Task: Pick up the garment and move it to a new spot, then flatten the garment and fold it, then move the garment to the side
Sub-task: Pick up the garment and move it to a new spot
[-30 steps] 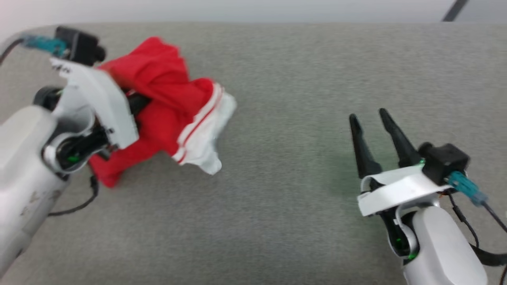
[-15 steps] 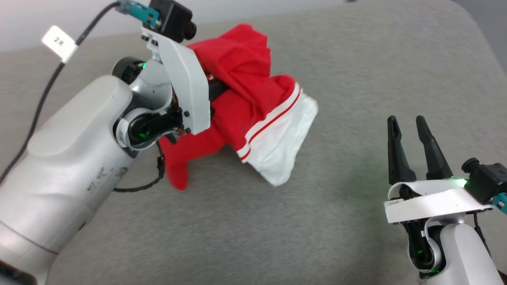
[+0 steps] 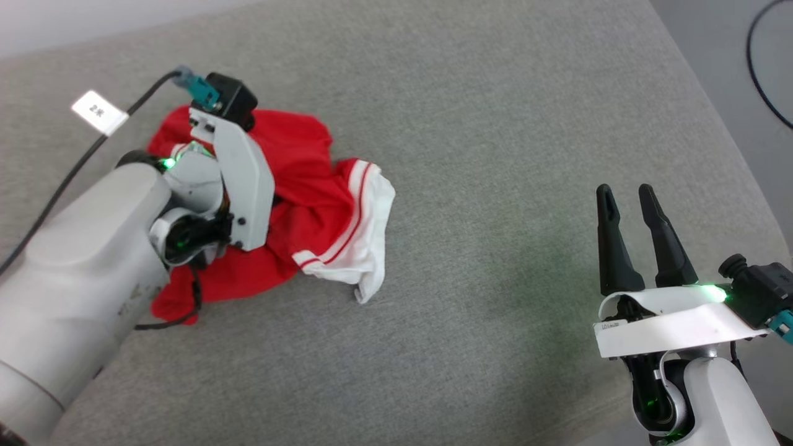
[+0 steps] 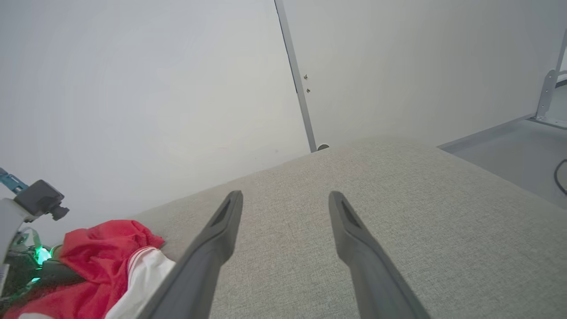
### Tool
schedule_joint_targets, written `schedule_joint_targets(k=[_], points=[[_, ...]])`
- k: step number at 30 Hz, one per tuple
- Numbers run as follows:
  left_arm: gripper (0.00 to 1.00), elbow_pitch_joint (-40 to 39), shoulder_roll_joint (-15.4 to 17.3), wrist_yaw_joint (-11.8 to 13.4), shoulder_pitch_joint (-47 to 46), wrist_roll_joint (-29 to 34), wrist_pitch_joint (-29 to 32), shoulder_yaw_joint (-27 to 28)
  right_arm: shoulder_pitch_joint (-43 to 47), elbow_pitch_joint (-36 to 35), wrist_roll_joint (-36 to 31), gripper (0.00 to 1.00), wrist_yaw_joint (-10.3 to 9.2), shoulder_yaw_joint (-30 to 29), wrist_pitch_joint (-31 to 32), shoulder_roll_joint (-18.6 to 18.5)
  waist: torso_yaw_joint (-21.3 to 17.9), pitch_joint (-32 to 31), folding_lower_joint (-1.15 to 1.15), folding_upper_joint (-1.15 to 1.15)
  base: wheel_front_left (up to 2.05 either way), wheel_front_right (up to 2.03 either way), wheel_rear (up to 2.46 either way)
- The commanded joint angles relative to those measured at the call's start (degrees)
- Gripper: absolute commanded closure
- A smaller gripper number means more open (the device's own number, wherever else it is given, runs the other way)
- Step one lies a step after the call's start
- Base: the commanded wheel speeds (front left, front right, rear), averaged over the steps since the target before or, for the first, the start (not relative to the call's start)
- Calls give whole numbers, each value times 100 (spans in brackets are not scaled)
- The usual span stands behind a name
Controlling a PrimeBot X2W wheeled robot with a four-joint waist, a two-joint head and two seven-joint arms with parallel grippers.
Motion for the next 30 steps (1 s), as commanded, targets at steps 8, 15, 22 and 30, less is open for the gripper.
schedule_joint_targets(k=[8,15,22,30], points=[[100,332,271,56,224,88,186,-591,-91,-122,115,0,0,78,-25,12,-149,307,0,0,0,0,0],[63,399,377,76,249,49,175,-897,-209,-165,34,0,0,137,-25,13,-55,380,0,0,0,0,0],[0,67,299,73,-46,-148,-574,-802,-180,60,-326,0,0,54,-25,11,458,75,0,0,0,0,0],[0,-564,119,13,-52,-537,-1836,-597,-234,504,-850,0,0,-91,-25,5,1296,-483,0,0,0,0,0]])
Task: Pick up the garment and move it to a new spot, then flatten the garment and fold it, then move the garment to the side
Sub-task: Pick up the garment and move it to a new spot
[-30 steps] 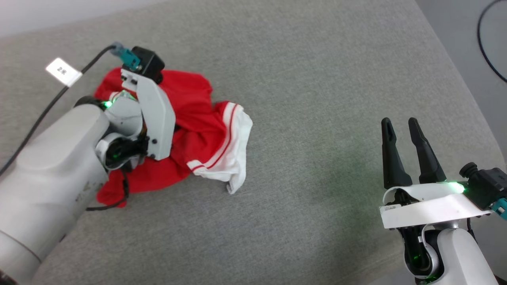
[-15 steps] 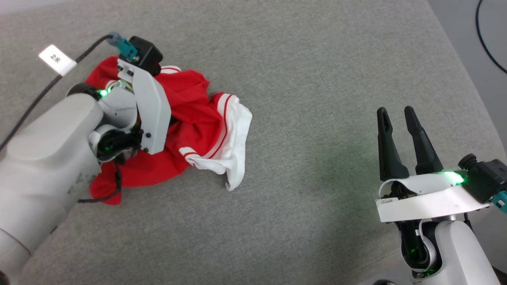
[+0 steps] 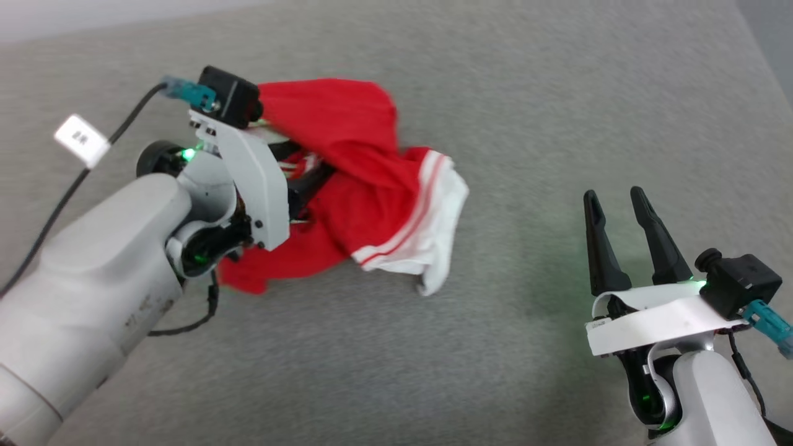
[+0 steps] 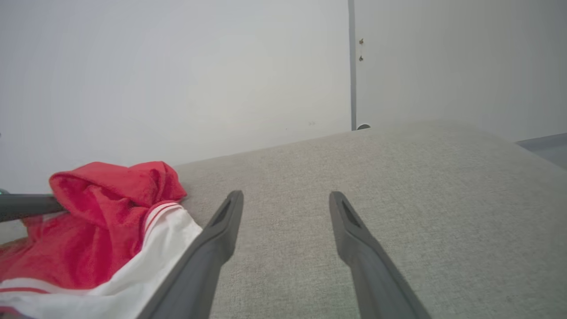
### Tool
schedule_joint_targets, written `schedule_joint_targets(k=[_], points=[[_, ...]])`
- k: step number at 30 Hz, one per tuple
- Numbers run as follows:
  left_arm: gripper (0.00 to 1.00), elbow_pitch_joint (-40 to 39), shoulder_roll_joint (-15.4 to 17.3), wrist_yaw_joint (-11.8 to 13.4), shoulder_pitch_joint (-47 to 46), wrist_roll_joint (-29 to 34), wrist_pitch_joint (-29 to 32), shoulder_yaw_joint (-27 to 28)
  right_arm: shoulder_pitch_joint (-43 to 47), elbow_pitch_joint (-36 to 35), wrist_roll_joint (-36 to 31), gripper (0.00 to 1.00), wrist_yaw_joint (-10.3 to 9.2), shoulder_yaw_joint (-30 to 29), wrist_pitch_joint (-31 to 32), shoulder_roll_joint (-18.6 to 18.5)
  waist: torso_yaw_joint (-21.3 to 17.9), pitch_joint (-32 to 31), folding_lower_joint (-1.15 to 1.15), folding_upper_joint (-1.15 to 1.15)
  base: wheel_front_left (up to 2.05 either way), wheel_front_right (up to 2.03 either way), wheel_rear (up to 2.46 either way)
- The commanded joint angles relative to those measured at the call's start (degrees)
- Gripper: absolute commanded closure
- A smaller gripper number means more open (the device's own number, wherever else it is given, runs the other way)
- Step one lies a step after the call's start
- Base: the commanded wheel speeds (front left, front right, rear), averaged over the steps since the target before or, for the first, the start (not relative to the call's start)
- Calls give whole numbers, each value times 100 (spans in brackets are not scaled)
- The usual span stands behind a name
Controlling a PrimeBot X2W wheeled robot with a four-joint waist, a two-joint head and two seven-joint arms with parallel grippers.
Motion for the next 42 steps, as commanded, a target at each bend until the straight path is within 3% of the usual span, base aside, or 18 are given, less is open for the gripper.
schedule_joint_targets(k=[1,14,22,28,34,42], points=[[0,-67,-18,13,116,-87,-140,29,-27,66,-79,0,0,-43,-25,-8,574,-484,0,0,0,0,0],[0,-104,149,12,1549,-651,-2016,95,179,651,-668,0,0,-439,37,-56,1726,-1086,0,0,0,0,0],[0,77,191,12,2523,-771,-2425,473,532,531,-670,0,0,-781,242,-264,2247,-1306,0,0,0,0,0],[0,89,183,12,3413,-117,-2428,1844,863,321,-621,0,0,-1046,406,-351,2396,-1428,0,0,0,0,0],[0,-159,84,23,4280,965,-2429,3336,1126,123,-591,0,0,-1253,527,-415,2435,-1504,0,0,0,0,0],[0,-880,-197,274,5210,2326,-2431,4588,1196,30,-503,0,0,-1313,535,-397,2293,-1641,0,0,0,0,0]])
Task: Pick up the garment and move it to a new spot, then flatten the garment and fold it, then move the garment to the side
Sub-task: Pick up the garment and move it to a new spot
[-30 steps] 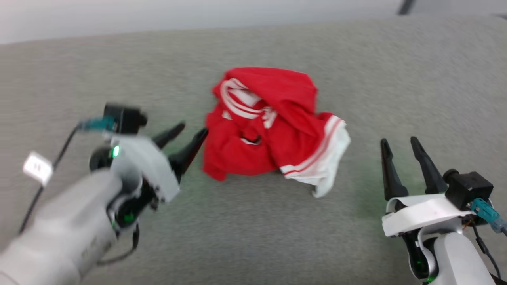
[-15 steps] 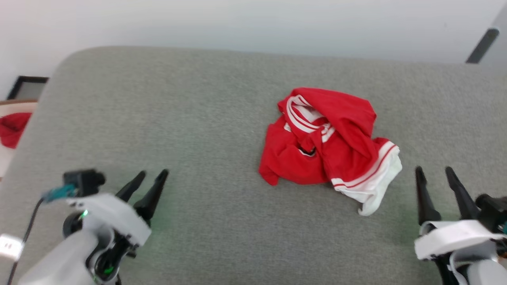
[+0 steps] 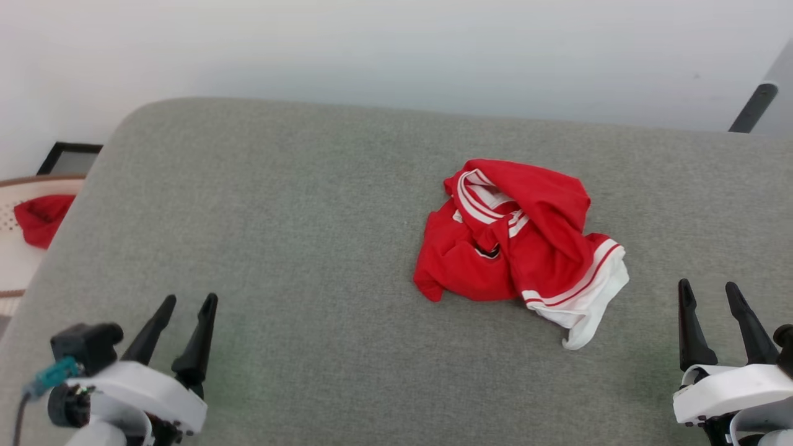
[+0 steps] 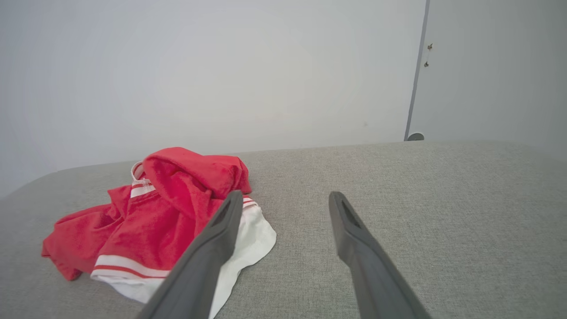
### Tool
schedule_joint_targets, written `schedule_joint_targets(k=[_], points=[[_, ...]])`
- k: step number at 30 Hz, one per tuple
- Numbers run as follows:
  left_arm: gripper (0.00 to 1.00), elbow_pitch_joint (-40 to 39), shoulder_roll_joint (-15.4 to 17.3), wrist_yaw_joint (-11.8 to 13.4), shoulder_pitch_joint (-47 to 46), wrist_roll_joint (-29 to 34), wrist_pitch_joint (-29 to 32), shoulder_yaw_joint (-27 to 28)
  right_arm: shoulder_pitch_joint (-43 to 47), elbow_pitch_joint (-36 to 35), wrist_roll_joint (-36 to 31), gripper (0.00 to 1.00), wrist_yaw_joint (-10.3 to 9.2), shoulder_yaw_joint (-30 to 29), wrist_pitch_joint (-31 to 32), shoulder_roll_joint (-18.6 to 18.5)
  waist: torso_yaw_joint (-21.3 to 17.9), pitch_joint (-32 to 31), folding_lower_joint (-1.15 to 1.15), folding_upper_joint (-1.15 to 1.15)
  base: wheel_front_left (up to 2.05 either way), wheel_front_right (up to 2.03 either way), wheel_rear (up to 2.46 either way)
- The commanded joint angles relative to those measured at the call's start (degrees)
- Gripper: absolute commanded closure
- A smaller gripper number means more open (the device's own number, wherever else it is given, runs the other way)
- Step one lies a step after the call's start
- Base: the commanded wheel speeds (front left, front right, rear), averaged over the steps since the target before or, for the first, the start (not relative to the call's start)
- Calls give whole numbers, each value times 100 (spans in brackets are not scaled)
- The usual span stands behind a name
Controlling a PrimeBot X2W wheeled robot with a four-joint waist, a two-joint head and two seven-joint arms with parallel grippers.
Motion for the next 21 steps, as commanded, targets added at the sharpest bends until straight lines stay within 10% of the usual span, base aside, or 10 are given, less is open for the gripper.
schedule_joint_targets(k=[1,9,21], points=[[0,-49,-16,36,76,107,3,43,18,-20,40,0,0,-3,-5,-5,-47,-42,0,0,0,0,0],[0,-790,-382,259,705,1542,2,883,-54,-9,119,0,0,54,-35,-14,-179,-117,0,0,0,0,0],[0,-1098,-1102,-130,1185,2401,2,1785,-13,122,129,0,0,113,-142,109,-231,-5,0,0,0,0,0]])
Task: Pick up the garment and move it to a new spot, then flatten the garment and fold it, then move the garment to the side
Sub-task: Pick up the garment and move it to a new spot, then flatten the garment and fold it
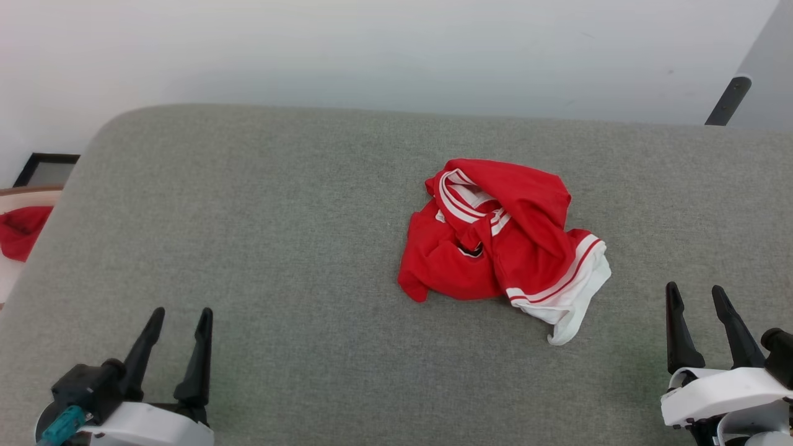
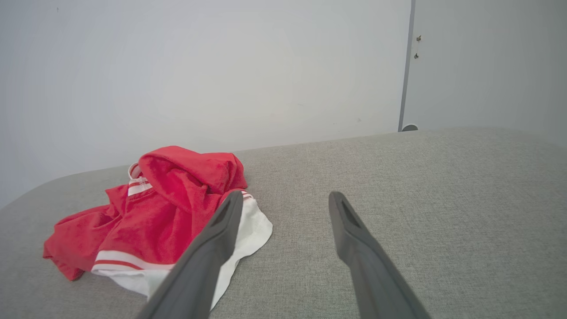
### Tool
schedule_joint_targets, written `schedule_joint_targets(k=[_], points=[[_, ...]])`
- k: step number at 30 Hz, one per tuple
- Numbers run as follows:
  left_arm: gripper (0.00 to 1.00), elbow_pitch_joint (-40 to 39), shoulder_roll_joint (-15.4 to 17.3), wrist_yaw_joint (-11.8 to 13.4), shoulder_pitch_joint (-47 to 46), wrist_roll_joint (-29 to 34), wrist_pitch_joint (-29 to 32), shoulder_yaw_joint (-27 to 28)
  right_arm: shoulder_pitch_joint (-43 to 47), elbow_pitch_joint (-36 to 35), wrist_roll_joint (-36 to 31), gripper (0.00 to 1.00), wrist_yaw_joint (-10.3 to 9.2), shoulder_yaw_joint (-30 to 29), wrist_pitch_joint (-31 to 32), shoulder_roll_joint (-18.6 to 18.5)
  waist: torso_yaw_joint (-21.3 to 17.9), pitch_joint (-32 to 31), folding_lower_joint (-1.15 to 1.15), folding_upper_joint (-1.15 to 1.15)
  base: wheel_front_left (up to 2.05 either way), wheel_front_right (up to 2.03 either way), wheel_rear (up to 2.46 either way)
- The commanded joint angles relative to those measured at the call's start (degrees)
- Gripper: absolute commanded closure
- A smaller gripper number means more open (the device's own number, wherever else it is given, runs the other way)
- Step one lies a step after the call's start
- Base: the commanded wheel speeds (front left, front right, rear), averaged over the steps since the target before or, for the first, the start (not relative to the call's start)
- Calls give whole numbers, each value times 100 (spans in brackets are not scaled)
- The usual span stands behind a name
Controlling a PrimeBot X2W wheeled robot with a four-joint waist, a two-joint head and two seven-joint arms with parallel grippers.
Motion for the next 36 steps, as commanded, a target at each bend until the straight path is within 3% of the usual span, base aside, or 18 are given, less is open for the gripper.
schedule_joint_targets(k=[1,11,15,20,27,32,36], points=[[0,-5,-30,-31,49,39,3,44,-19,8,-15,0,0,-3,-36,19,2,13,0,0,0,0,0],[0,25,-243,-153,7,290,3,257,-121,31,-86,0,0,43,77,43,22,67,0,0,0,0,0],[0,15,-334,-156,-10,298,4,300,-287,74,-107,0,0,306,517,-84,18,133,0,0,0,0,0],[0,12,-418,-162,-85,240,4,198,-622,109,18,0,0,544,1655,-287,36,300,0,0,0,0,0],[0,28,-509,-162,-315,86,4,46,-1158,-157,155,0,0,824,4267,-618,146,694,0,0,0,0,0],[0,75,-547,-163,-520,-1,4,-53,-1479,-649,58,0,0,730,5614,-559,227,1020,0,0,0,0,0],[0,94,-573,-163,-690,-81,4,-109,-1617,-912,-273,0,0,497,6314,-350,306,1231,0,0,0,0,0]])
